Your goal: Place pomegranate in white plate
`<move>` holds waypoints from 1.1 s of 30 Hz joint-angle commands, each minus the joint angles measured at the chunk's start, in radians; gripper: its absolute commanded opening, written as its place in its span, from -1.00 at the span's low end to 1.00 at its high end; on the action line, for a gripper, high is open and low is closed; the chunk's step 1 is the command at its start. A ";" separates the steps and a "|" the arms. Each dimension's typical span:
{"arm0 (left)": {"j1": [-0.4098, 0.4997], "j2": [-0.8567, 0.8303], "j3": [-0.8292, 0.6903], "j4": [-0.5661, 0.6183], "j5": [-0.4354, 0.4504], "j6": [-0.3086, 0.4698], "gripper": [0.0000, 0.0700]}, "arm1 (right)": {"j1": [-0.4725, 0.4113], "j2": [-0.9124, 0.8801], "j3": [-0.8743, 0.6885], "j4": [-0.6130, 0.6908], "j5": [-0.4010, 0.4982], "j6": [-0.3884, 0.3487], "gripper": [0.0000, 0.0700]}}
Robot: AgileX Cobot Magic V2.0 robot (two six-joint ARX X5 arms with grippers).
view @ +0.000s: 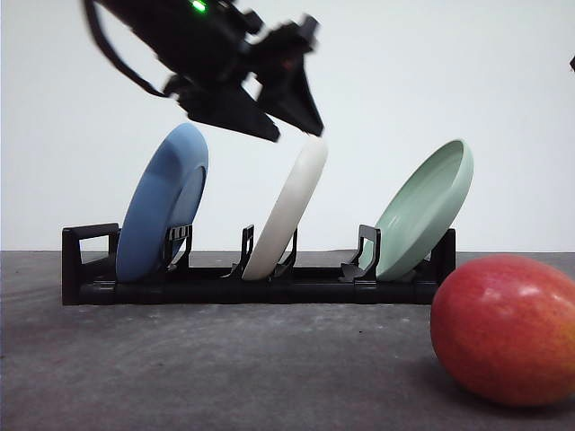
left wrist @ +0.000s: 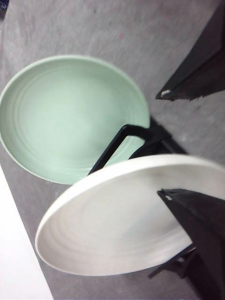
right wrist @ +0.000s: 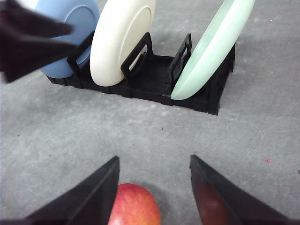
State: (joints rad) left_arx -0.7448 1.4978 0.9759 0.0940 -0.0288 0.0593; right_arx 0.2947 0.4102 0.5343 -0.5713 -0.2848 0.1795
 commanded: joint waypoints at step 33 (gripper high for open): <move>-0.015 0.216 0.159 -0.027 -0.101 -0.116 -0.97 | 0.004 0.002 0.014 0.010 0.000 -0.007 -0.13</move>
State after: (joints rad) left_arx -0.7486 1.7076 1.1126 0.0704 -0.1333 -0.0239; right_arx 0.2947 0.4099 0.5343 -0.5713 -0.2848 0.1795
